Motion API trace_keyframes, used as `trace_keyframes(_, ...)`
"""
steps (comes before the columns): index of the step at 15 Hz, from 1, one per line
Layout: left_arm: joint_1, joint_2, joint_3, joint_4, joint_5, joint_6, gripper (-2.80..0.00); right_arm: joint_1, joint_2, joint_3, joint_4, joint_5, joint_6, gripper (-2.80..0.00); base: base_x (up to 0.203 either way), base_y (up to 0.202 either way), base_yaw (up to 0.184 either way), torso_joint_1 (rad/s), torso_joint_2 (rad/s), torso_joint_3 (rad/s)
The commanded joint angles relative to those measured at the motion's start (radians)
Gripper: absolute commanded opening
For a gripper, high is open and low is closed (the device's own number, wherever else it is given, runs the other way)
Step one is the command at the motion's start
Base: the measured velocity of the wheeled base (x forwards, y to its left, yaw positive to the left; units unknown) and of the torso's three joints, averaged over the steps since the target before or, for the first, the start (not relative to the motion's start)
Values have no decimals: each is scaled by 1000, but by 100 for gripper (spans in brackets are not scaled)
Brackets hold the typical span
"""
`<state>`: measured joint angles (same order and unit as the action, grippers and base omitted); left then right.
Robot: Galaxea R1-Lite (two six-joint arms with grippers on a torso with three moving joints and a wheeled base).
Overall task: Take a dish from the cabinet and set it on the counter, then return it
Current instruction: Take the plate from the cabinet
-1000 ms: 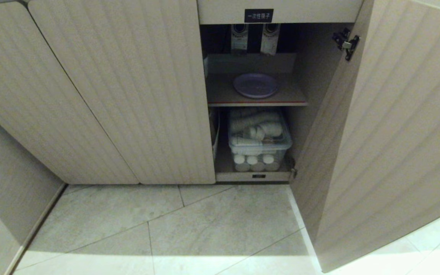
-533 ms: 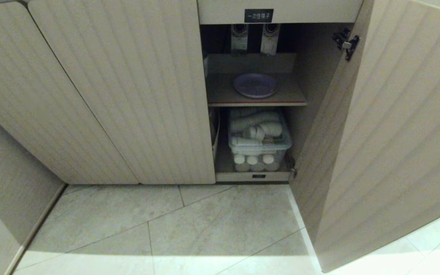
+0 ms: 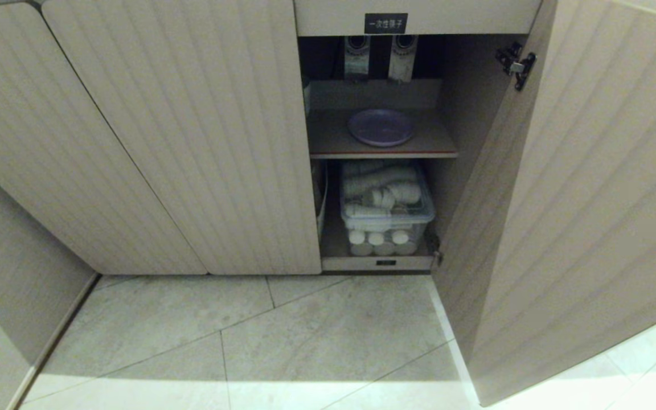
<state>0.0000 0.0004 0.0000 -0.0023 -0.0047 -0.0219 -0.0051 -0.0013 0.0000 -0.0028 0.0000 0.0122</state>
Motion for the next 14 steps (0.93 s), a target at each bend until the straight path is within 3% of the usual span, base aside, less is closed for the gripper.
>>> trace_keyframes(1,0,0,0,-1,0,-1,-280,-1,1,0,0,0,0,-280,0,0,0,0,0,0)
trace_keyframes(14,0,0,0,-1,0,-1,-280,-1,1,0,0,0,0,-280,0,0,0,0,0,0)
